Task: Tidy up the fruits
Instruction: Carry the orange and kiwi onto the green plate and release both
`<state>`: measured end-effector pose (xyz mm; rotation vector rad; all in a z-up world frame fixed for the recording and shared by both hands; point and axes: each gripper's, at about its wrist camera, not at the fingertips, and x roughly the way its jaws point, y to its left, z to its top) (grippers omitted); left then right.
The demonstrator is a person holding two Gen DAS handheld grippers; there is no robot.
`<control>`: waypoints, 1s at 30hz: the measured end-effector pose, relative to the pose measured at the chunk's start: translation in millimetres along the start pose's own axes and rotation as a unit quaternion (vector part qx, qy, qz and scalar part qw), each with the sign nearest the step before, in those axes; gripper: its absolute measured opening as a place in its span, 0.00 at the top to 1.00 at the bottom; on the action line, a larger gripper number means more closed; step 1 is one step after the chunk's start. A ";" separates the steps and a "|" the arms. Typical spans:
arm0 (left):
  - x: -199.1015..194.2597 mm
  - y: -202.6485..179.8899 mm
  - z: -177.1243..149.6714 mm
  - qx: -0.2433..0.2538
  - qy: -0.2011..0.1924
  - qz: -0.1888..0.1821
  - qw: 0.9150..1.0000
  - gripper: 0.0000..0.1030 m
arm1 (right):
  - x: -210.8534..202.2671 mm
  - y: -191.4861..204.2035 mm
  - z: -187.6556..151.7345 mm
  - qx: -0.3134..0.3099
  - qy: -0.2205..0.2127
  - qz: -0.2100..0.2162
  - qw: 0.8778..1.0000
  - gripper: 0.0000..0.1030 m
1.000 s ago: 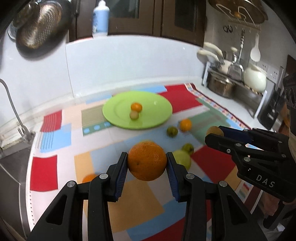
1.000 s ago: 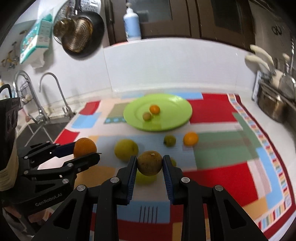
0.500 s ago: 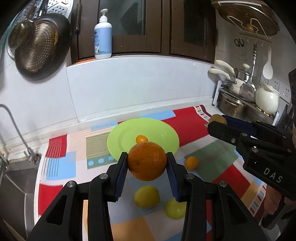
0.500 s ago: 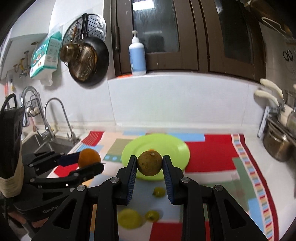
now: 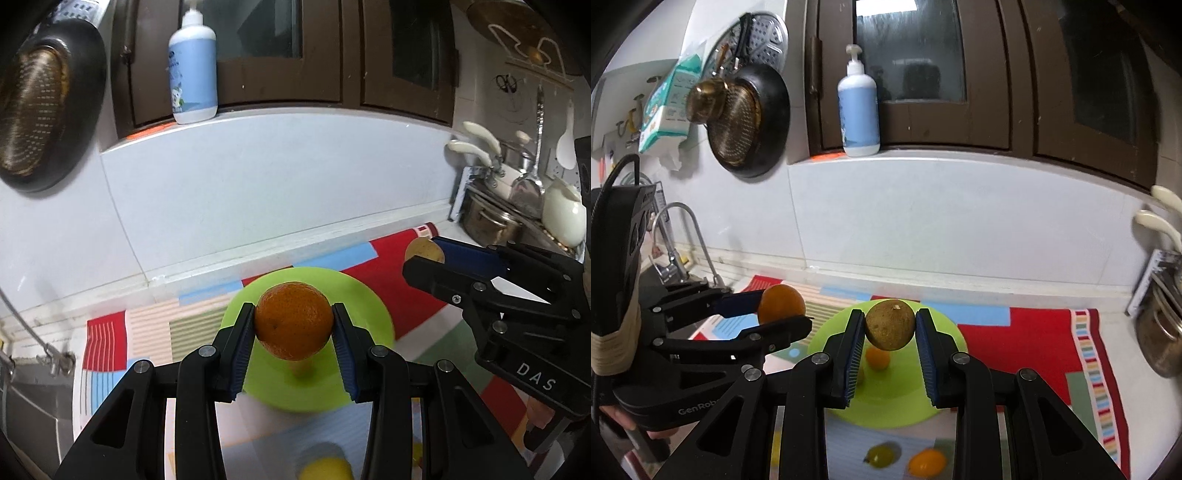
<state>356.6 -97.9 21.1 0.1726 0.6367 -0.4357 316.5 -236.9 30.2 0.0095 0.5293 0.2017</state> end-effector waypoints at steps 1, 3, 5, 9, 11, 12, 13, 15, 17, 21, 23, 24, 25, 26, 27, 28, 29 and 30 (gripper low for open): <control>7.5 1.7 2.0 0.002 0.005 0.000 1.000 0.61 | 7.5 -2.1 2.2 0.001 0.004 0.002 1.000 0.71; 21.9 5.3 4.5 0.004 0.015 0.000 1.000 0.61 | 21.5 -6.3 4.8 0.003 0.012 0.004 1.000 0.71; 36.9 9.9 5.6 0.003 0.025 -0.001 1.000 0.61 | 37.4 -11.1 6.7 0.005 0.025 0.007 1.000 0.71; 70.4 20.7 4.7 -0.001 0.054 -0.006 0.998 0.61 | 68.0 -18.1 7.2 0.009 0.052 0.012 0.999 0.72; 86.9 25.3 3.3 -0.003 0.070 -0.006 0.998 0.61 | 83.4 -21.3 5.2 0.010 0.068 0.013 0.998 0.71; 93.3 27.0 2.8 -0.004 0.076 -0.008 0.997 0.61 | 92.3 -23.7 3.9 0.010 0.077 0.014 0.997 0.71; 100.9 28.7 1.6 -0.006 0.083 -0.010 0.996 0.61 | 101.0 -25.4 2.1 0.011 0.085 0.016 0.996 0.71; 114.5 31.4 -0.3 -0.008 0.097 -0.012 0.995 0.61 | 115.6 -27.9 -1.3 0.013 0.102 0.017 0.995 0.71; 125.4 32.6 -2.5 -0.009 0.108 -0.015 0.994 0.61 | 129.1 -31.5 -5.5 0.016 0.116 0.021 0.993 0.71; 142.2 32.5 -6.1 -0.009 0.128 -0.020 0.992 0.60 | 145.9 -37.1 -12.7 0.021 0.134 0.020 0.991 0.71; 145.5 31.2 -5.9 -0.008 0.132 -0.016 0.991 0.59 | 150.9 -39.3 -13.8 0.024 0.139 0.020 0.990 0.71; 145.9 30.4 -4.9 -0.008 0.130 -0.015 0.991 0.57 | 152.4 -40.4 -14.6 0.026 0.142 0.016 0.989 0.71; 143.7 29.8 -4.6 -0.009 0.126 -0.015 0.992 0.51 | 153.7 -41.6 -14.1 0.027 0.143 0.014 0.989 0.69; 141.7 29.9 -4.3 -0.008 0.122 -0.013 0.992 0.46 | 152.9 -41.7 -13.9 0.028 0.142 0.012 0.989 0.63; 137.9 29.6 -4.1 -0.007 0.117 -0.008 0.993 0.46 | 151.6 -42.0 -14.0 0.029 0.140 0.008 0.990 0.60; 133.8 29.7 -4.0 -0.006 0.113 -0.003 0.994 0.46 | 148.4 -41.8 -13.8 0.028 0.137 0.001 0.990 0.60; 129.4 29.9 -3.7 -0.007 0.109 0.001 0.994 0.46 | 144.7 -41.6 -13.5 0.026 0.131 -0.004 0.991 0.60; 124.4 30.5 -3.7 -0.008 0.106 0.003 0.994 0.45 | 139.5 -40.5 -13.5 0.022 0.126 -0.011 0.992 0.60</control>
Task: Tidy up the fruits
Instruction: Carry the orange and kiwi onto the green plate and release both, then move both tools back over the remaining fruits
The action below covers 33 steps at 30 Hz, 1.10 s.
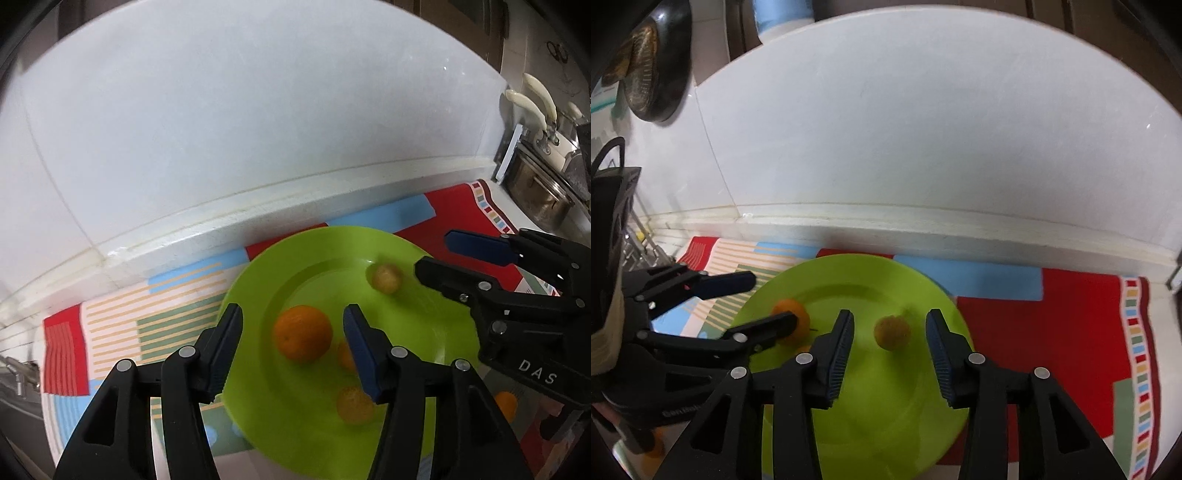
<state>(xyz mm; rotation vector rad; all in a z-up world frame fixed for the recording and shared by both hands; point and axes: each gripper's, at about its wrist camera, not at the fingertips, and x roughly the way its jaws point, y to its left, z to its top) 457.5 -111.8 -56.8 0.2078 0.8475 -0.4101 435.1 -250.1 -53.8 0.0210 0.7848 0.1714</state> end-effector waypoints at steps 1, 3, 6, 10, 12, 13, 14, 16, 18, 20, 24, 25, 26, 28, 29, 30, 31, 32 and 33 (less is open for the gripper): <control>-5.3 0.3 -1.0 -0.002 -0.004 0.000 1.000 0.43 | -3.4 0.8 -0.6 -0.001 -0.003 -0.005 1.000 0.59; -18.8 1.4 -3.3 -0.005 -0.016 0.004 1.000 0.39 | -15.1 2.4 -2.6 0.001 -0.011 -0.013 1.000 0.52; -41.2 0.5 -9.1 -0.012 -0.036 0.015 0.999 0.35 | -31.3 7.2 -4.3 0.003 -0.025 -0.023 0.999 0.44; -70.7 1.3 -19.2 -0.024 -0.054 0.020 0.998 0.31 | -58.0 15.0 -8.6 0.009 -0.049 -0.031 0.998 0.40; -82.7 2.1 -24.2 -0.025 -0.059 0.020 0.998 0.29 | -70.9 19.8 -10.8 0.011 -0.058 -0.034 0.998 0.38; -90.0 2.1 -27.0 -0.024 -0.064 0.023 0.997 0.28 | -78.1 22.9 -12.3 0.011 -0.063 -0.034 0.997 0.37; -97.0 1.8 -29.9 -0.024 -0.069 0.029 0.997 0.26 | -84.5 25.2 -13.8 0.010 -0.068 -0.035 0.997 0.36; -112.6 1.3 -35.9 -0.023 -0.081 0.037 0.996 0.24 | -97.4 33.8 -17.6 0.003 -0.078 -0.036 0.996 0.36; -129.8 2.6 -43.2 -0.024 -0.094 0.044 0.994 0.22 | -109.2 41.5 -21.0 -0.003 -0.085 -0.036 0.996 0.35; -144.8 3.3 -51.4 -0.025 -0.104 0.050 0.993 0.19 | -121.1 49.4 -25.2 -0.005 -0.092 -0.034 0.995 0.31; -167.1 7.0 -68.7 -0.027 -0.115 0.062 0.991 0.17 | -139.8 65.3 -34.1 -0.013 -0.102 -0.028 0.994 0.29; -174.4 9.0 -74.7 -0.030 -0.118 0.065 0.990 0.16 | -144.0 70.1 -36.9 -0.015 -0.102 -0.025 0.994 0.29; -178.1 10.0 -78.0 -0.032 -0.119 0.066 0.990 0.16 | -147.0 73.8 -39.2 -0.017 -0.102 -0.023 0.994 0.29; -186.8 12.8 -86.8 -0.037 -0.121 0.070 0.989 0.15 | -152.9 81.9 -44.5 -0.018 -0.102 -0.021 0.994 0.29; -191.8 14.9 -92.3 -0.041 -0.120 0.073 0.989 0.14 | -155.3 85.8 -46.8 -0.020 -0.101 -0.018 0.995 0.28; -193.7 15.4 -96.1 -0.042 -0.120 0.074 0.989 0.14 | -157.5 89.5 -48.8 -0.022 -0.101 -0.015 0.995 0.28; -196.5 16.6 -100.0 -0.045 -0.119 0.075 0.989 0.14 | -160.1 93.8 -51.4 -0.024 -0.101 -0.015 0.995 0.28; -200.0 18.2 -104.9 -0.046 -0.118 0.076 0.989 0.14 | -162.0 97.4 -54.0 -0.026 -0.100 -0.014 0.995 0.28; -202.0 19.0 -108.0 -0.047 -0.117 0.078 0.989 0.14 | -163.7 100.9 -56.2 -0.028 -0.100 -0.011 0.995 0.28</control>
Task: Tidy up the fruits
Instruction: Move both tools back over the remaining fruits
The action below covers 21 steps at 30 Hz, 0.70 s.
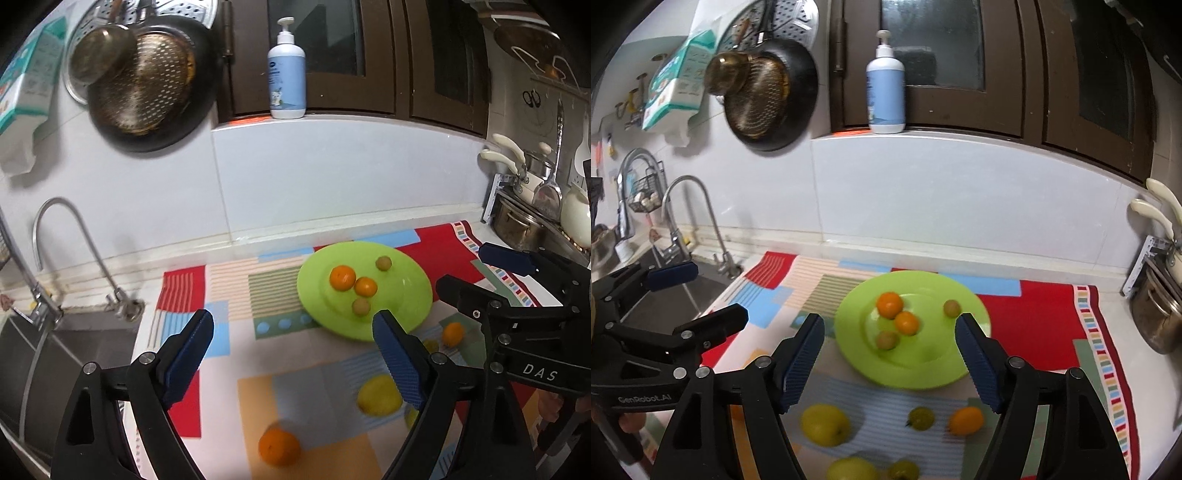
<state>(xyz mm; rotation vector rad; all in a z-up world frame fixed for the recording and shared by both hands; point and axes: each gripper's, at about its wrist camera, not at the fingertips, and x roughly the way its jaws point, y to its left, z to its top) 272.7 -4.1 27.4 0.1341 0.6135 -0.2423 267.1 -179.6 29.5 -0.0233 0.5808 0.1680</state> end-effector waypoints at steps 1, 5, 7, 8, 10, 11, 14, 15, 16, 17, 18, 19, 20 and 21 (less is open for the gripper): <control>-3.5 1.8 -3.2 0.000 0.000 0.004 1.000 0.14 | -2.3 3.7 -1.9 -0.001 0.001 0.003 1.000 0.28; -16.8 9.2 -15.8 0.002 0.000 0.016 1.000 0.12 | -7.2 16.1 -9.3 -0.001 0.007 0.015 1.000 0.28; -21.8 11.8 -22.7 0.005 0.000 0.021 1.000 0.12 | -8.2 22.3 -13.1 -0.002 0.012 0.021 1.000 0.28; -23.3 13.1 -26.1 0.006 0.002 0.023 1.000 0.12 | -8.2 24.9 -14.9 -0.003 0.015 0.024 1.000 0.28; -25.2 15.5 -31.3 0.005 0.008 0.022 1.000 0.12 | -7.6 31.2 -19.5 -0.006 0.025 0.030 0.999 0.28; -26.3 17.4 -35.1 0.004 0.012 0.021 1.000 0.12 | -7.1 33.8 -21.5 -0.008 0.030 0.032 0.999 0.28; -27.1 21.7 -44.7 0.001 0.022 0.021 1.000 0.12 | -4.7 40.8 -27.9 -0.013 0.045 0.037 0.998 0.28; -26.4 22.0 -46.5 0.000 0.025 0.021 0.999 0.12 | -3.8 43.0 -29.9 -0.015 0.050 0.039 0.998 0.28; -25.9 22.6 -49.9 -0.001 0.028 0.023 0.999 0.12 | -2.4 45.8 -32.5 -0.019 0.056 0.040 0.997 0.28; -25.6 23.4 -53.6 -0.001 0.031 0.024 0.999 0.12 | -1.6 47.4 -34.5 -0.021 0.060 0.041 0.997 0.28; -24.7 24.7 -57.3 -0.003 0.035 0.024 0.999 0.12 | -0.7 49.2 -36.9 -0.023 0.065 0.042 0.997 0.28; -24.0 25.7 -61.1 -0.004 0.040 0.025 0.999 0.12 | 0.7 51.2 -39.7 -0.025 0.072 0.043 0.996 0.28; -23.1 26.8 -65.1 -0.006 0.044 0.025 0.999 0.12 | 2.2 52.4 -42.0 -0.027 0.077 0.043 0.996 0.28; -22.0 27.5 -69.7 -0.007 0.048 0.025 0.998 0.12 | 4.1 53.9 -44.7 -0.028 0.082 0.043 0.995 0.28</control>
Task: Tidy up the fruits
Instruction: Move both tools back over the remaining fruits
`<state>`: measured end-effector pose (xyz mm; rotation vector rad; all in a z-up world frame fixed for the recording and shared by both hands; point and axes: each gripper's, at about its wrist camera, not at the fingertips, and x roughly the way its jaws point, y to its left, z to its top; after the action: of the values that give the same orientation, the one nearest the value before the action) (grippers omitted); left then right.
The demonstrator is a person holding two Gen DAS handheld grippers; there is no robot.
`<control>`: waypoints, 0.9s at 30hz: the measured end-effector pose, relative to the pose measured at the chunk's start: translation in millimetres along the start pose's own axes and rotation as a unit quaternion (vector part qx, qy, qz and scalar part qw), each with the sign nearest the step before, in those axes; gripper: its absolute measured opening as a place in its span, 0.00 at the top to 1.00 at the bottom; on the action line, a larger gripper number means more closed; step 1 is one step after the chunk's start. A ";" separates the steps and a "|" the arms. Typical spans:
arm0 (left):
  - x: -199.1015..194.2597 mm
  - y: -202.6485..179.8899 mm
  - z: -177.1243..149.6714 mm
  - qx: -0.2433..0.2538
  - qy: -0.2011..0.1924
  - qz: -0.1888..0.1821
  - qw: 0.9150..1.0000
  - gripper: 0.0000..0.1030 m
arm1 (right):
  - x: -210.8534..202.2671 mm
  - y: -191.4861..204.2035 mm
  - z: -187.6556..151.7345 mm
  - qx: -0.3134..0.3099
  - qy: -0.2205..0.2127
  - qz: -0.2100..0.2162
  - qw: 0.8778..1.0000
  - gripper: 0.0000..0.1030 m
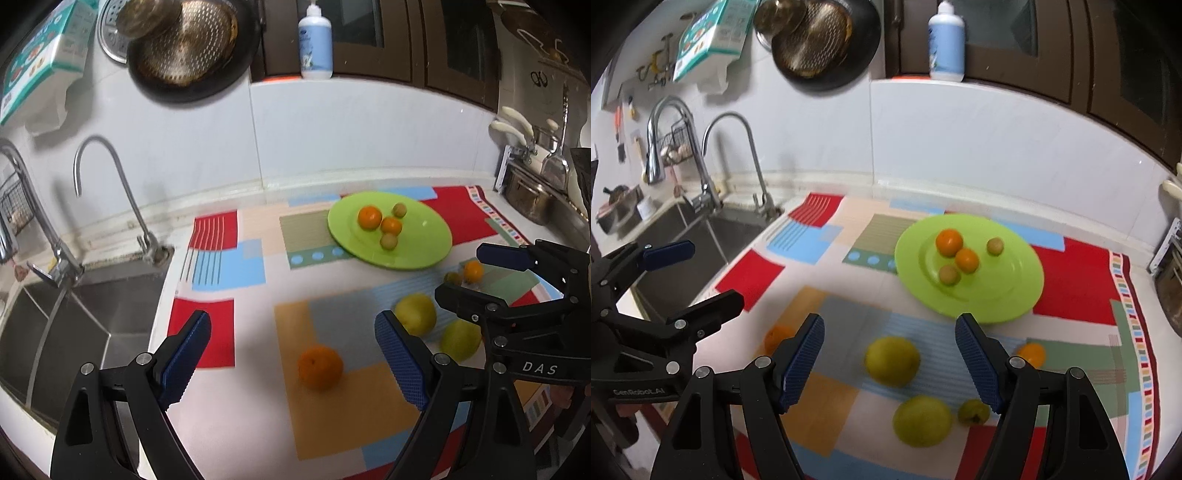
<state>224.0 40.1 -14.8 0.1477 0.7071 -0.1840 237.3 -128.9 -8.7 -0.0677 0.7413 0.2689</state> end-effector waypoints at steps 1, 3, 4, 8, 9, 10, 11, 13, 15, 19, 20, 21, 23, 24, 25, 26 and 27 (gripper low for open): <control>2.1 0.3 -4.4 -0.001 0.007 0.000 1.000 0.12 | 3.1 1.6 -2.6 -0.002 0.007 0.001 1.000 0.28; 7.6 0.8 -12.0 -0.003 0.022 -0.001 1.000 0.12 | 9.3 2.9 -7.7 -0.003 0.021 0.004 1.000 0.28; 10.5 1.0 -15.5 -0.005 0.030 -0.004 1.000 0.12 | 13.0 3.2 -10.7 -0.003 0.029 0.008 1.000 0.28; 24.8 0.3 -29.0 -0.012 0.064 -0.009 0.998 0.12 | 25.4 3.7 -19.2 -0.002 0.055 0.012 0.998 0.28; 29.0 0.0 -32.3 -0.014 0.072 -0.010 0.997 0.12 | 28.1 3.5 -21.1 -0.002 0.061 0.013 0.998 0.28; 33.6 -0.4 -35.0 -0.014 0.079 -0.011 0.997 0.12 | 31.5 3.1 -23.1 -0.003 0.067 0.013 0.998 0.28; 38.3 -0.8 -36.7 -0.013 0.084 -0.011 0.996 0.12 | 34.4 3.2 -24.6 -0.005 0.071 0.012 0.997 0.28; 45.7 -0.9 -38.9 -0.014 0.092 -0.011 0.996 0.12 | 41.1 2.7 -27.3 -0.008 0.082 0.011 0.997 0.28; 54.0 -0.7 -40.8 -0.017 0.101 -0.016 0.995 0.12 | 48.3 1.2 -29.1 -0.008 0.094 0.013 0.995 0.28; 66.8 -2.7 -42.3 -0.015 0.112 -0.023 0.993 0.13 | 60.8 -3.0 -29.5 -0.003 0.111 0.017 0.994 0.28; 69.5 -3.4 -41.9 -0.015 0.113 -0.023 0.993 0.13 | 64.0 -4.3 -29.5 -0.003 0.114 0.017 0.993 0.29; 72.2 -3.5 -41.5 -0.014 0.114 -0.023 0.993 0.14 | 66.7 -5.1 -29.4 -0.002 0.118 0.017 0.993 0.29; 76.3 -5.0 -41.3 -0.011 0.111 -0.021 0.994 0.17 | 72.4 -6.0 -29.3 -0.003 0.123 0.019 0.992 0.29; 78.7 -4.6 -40.8 -0.011 0.111 -0.022 0.993 0.18 | 75.3 -6.2 -29.0 -0.003 0.126 0.020 0.992 0.32; 81.3 -5.3 -40.8 -0.010 0.114 -0.025 0.993 0.20 | 77.8 -6.5 -28.7 -0.004 0.129 0.023 0.991 0.32; 83.4 -5.4 -40.6 -0.010 0.117 -0.028 0.993 0.23 | 79.5 -6.7 -28.6 -0.005 0.131 0.024 0.991 0.33; 85.7 -5.4 -40.3 -0.011 0.118 -0.030 0.992 0.24 | 81.5 -6.8 -28.4 -0.006 0.134 0.025 0.991 0.34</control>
<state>261.3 32.7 -101.6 0.1289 0.9504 -0.2187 277.8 -122.1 -84.9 -0.0980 1.0088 0.3148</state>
